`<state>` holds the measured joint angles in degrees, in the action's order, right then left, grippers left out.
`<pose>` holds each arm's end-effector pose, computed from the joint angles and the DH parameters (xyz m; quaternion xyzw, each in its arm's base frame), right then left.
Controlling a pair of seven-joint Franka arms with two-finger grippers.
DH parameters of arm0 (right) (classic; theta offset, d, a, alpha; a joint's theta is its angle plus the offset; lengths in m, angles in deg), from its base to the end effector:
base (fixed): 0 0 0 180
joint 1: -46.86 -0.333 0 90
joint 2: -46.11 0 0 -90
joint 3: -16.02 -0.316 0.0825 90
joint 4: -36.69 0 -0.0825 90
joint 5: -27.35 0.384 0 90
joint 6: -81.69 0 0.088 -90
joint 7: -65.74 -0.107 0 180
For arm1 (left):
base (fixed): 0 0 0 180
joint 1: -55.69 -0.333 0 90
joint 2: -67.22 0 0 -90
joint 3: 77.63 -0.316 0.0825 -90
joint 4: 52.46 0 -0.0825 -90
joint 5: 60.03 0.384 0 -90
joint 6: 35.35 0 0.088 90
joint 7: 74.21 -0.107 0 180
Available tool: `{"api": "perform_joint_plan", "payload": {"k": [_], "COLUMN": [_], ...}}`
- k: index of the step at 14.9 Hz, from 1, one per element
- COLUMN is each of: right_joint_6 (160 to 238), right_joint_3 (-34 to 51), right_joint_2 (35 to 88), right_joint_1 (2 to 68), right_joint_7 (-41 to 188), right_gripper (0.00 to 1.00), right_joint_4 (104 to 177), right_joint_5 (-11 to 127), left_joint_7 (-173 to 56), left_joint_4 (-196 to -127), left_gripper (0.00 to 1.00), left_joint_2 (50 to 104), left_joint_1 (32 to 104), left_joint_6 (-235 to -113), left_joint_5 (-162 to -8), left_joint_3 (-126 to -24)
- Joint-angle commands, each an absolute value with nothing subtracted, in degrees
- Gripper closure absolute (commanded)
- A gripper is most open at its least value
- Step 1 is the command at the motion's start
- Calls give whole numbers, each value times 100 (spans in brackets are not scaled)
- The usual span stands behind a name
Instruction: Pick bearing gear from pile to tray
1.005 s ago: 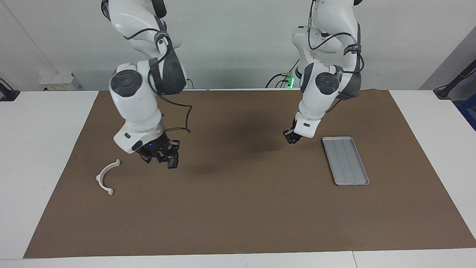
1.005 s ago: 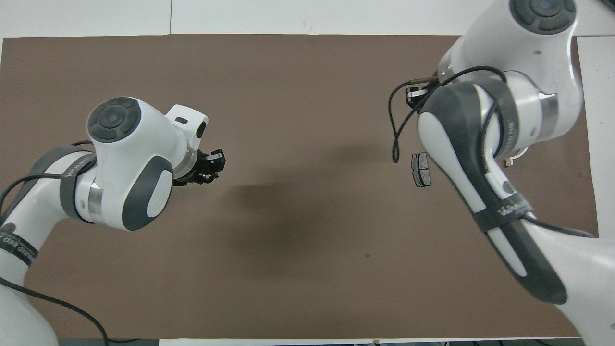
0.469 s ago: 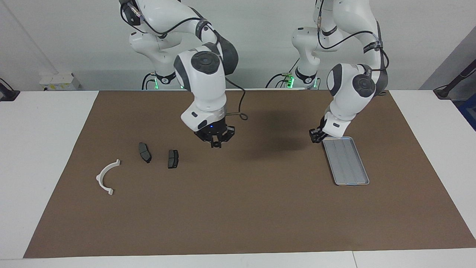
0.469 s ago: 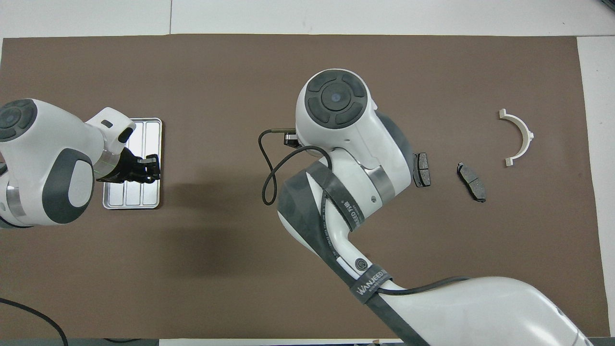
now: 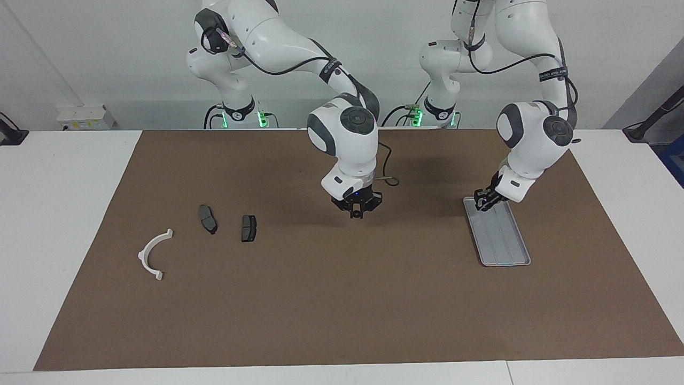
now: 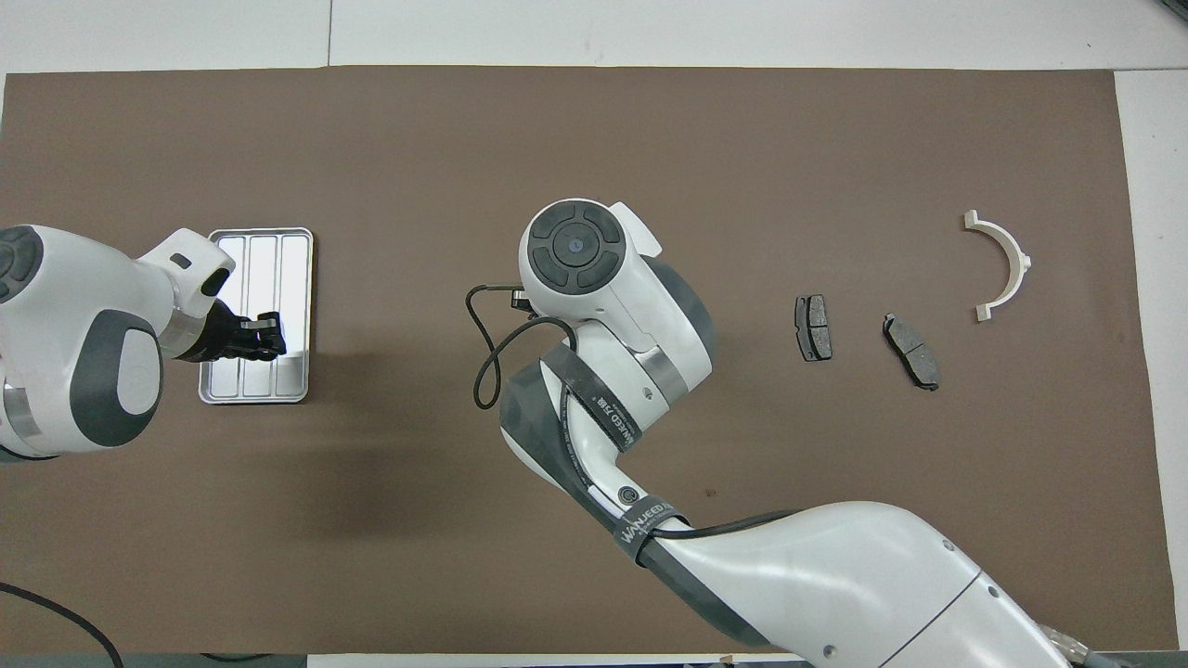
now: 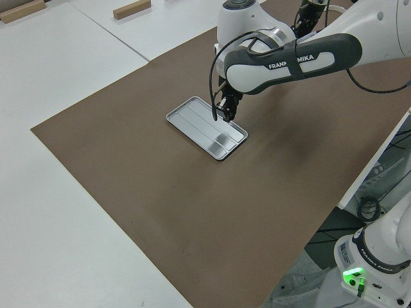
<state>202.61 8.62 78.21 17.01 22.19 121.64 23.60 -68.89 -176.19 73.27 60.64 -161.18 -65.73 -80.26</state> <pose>0.5781 0.4162 0.3574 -0.9981 0.0501 -0.0242 0.0274 0.5432 -0.0257 0.3436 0.9971 0.0566 -0.0367 0.0345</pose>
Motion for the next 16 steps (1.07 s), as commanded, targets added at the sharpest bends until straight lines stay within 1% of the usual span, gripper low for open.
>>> {"api": "perform_joint_plan", "payload": {"k": [1, 3, 7, 12, 13, 14, 15, 16], "right_joint_6": [20666, 20868, 21430, 21458, 21440, 21397, 21335, 21265], "right_joint_3": [864, 873, 864, 864, 864, 864, 873, 873], "right_joint_2": [7836, 7942, 7977, 7986, 7986, 7986, 7978, 7969], "right_joint_1": [1724, 1716, 1724, 1733, 1742, 1742, 1742, 1733], "right_joint_7": [2092, 2092, 2092, 2092, 2092, 2083, 2083, 2083], "right_gripper": [100, 100, 100, 100, 76, 29, 15, 7], "right_joint_4": [12449, 12502, 12888, 12933, 12933, 12924, 12898, 12854], "right_joint_5": [2322, 2322, 2322, 2348, 2374, 2383, 2383, 2392], "left_joint_7": [-6919, -6928, -6920, -6902, -6911, -6911, -6919, -6937], "left_joint_4": [-17954, -18008, -18034, -18201, -18201, -18201, -18201, -18201], "left_gripper": [100, 99, 96, 92, 91, 90, 89, 88], "left_joint_2": [7302, 7320, 7346, 7434, 7443, 7460, 7469, 7478], "left_joint_1": [6070, 6027, 6009, 6026, 6026, 6026, 6026, 6018], "left_joint_6": [-16620, -16683, -16727, -16920, -16929, -16929, -16929, -16947], "left_joint_5": [-6610, -6610, -6610, -6610, -6610, -6610, -6610, -6610], "left_joint_3": [-8009, -8009, -8009, -8009, -8009, -8009, -8009, -8009]}}
